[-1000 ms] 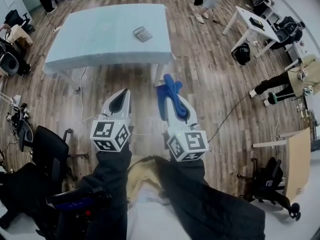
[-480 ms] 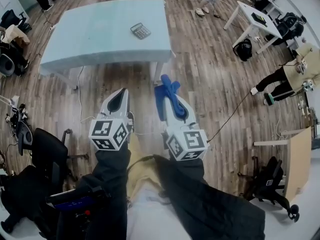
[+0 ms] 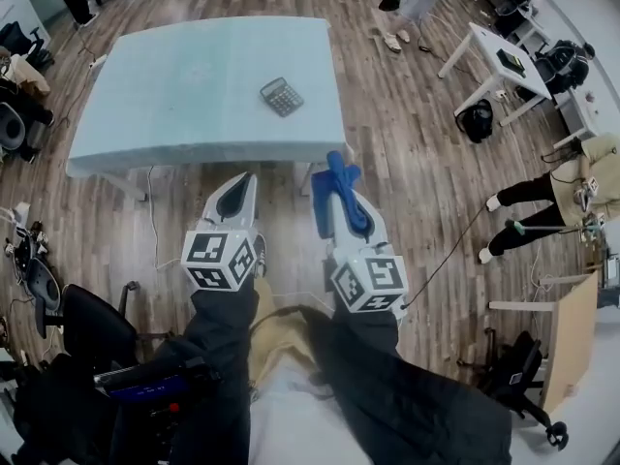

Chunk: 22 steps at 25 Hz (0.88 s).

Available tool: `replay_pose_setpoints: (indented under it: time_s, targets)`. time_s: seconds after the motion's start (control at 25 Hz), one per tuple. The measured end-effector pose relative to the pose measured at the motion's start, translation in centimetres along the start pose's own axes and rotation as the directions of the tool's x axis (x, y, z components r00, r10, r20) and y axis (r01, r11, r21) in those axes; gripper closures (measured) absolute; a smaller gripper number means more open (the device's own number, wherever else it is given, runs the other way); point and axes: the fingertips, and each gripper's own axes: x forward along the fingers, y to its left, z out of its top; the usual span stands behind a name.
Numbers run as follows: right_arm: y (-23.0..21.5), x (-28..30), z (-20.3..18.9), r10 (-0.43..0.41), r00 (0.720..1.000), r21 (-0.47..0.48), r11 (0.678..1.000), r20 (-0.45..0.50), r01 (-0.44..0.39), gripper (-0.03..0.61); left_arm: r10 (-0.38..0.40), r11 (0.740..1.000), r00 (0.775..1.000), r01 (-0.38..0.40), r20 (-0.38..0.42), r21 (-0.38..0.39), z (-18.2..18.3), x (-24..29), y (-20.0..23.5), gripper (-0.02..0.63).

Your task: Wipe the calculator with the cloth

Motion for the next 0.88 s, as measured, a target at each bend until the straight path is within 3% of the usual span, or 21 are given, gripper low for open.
replay_pose_setpoints:
  time_s: [0.4, 0.88]
  targets:
    - [-1.8, 15.2, -0.1, -0.032, 0.998, 0.05, 0.998, -0.049, 0.035, 0.52, -0.009, 1.0, 0.996, 0.007, -0.09, -0.02, 1.3, 11.1, 9.3, 0.612]
    - [-2.8, 25.8, -1.0, -0.08, 0.988, 0.055, 0.995, -0.132, 0.088, 0.52, -0.053, 0.996, 0.98, 0.037, -0.191, -0.086, 0.3, 20.5, 16.3, 0.612]
